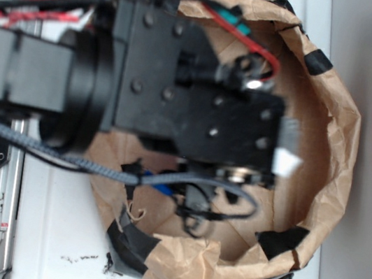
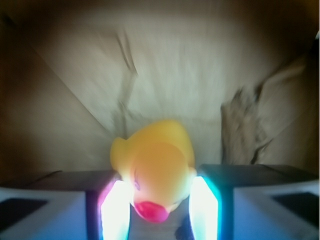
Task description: Grab the yellow duck.
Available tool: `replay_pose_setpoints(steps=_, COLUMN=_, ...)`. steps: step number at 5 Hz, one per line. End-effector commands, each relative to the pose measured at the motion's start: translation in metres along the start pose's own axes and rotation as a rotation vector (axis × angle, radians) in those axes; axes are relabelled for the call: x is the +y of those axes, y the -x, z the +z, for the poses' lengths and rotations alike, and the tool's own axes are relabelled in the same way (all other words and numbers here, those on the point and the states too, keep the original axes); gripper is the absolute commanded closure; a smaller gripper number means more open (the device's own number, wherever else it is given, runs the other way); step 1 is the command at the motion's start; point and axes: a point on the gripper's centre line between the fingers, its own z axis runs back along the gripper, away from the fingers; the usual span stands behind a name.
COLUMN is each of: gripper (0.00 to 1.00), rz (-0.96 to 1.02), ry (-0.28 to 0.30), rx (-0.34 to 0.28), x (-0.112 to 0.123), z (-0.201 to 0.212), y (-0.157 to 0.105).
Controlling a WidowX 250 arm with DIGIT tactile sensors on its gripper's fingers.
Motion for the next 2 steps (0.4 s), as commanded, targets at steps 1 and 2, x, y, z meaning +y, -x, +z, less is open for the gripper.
replay_pose_setpoints(steps=1, gripper=1.0, rz=-0.029, ry=0.019, rx=-0.114, x=-0.0046, z=0.0419, y=-0.004)
replay_pose_setpoints(steps=2, gripper=1.0, rz=0.006, ry=0.019, rx=-0.116, x=0.002, z=0.0391, y=0.0042)
